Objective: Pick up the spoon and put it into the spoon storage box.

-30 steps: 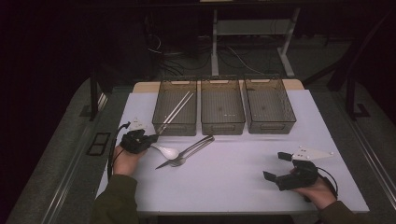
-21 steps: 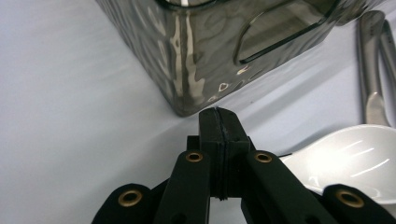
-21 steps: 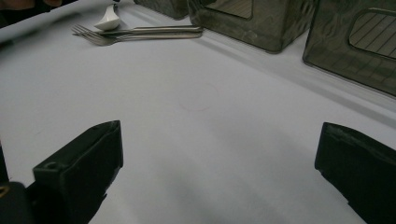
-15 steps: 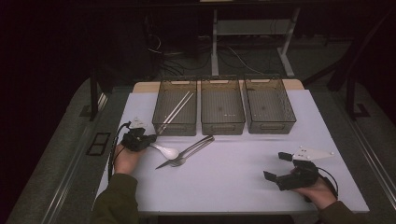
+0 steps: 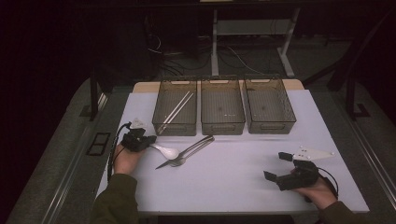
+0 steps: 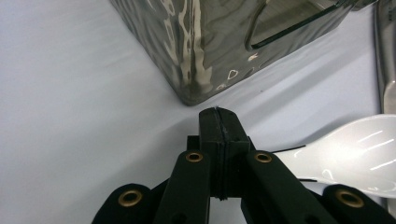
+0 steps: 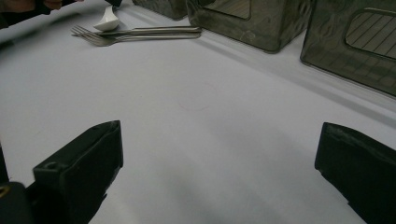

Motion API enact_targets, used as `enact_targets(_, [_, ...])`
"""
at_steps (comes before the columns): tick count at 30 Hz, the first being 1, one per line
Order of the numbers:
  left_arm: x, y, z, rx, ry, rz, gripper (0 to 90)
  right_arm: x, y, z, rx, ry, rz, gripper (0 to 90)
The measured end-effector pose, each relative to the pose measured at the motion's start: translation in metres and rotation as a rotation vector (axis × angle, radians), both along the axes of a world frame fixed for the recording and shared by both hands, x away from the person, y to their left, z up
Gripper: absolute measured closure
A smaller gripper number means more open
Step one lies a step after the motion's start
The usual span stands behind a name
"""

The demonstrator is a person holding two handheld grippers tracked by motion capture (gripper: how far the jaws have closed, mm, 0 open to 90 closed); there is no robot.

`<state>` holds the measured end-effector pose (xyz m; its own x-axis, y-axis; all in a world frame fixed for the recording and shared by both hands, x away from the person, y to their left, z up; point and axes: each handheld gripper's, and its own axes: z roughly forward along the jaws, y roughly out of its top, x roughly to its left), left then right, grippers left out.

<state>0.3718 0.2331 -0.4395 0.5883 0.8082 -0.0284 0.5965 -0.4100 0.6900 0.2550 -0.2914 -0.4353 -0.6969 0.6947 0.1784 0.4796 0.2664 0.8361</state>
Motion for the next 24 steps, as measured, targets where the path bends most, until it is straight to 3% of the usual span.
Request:
enact_targets(11, [-0.013, 0.008, 0.001, 0.005, 0.021, -0.002, 88.8, -0.001, -0.001, 0.001, -0.002, 0.0, 0.0, 1.0])
enact_targets(19, [-0.024, 0.008, 0.002, 0.035, 0.056, -0.023, 88.8, -0.002, -0.001, 0.001, 0.001, -0.002, -0.003, 1.0])
enact_targets(24, [-0.033, 0.008, 0.001, 0.02, 0.069, -0.016, 88.8, -0.002, -0.001, 0.001, 0.001, -0.002, -0.005, 1.0])
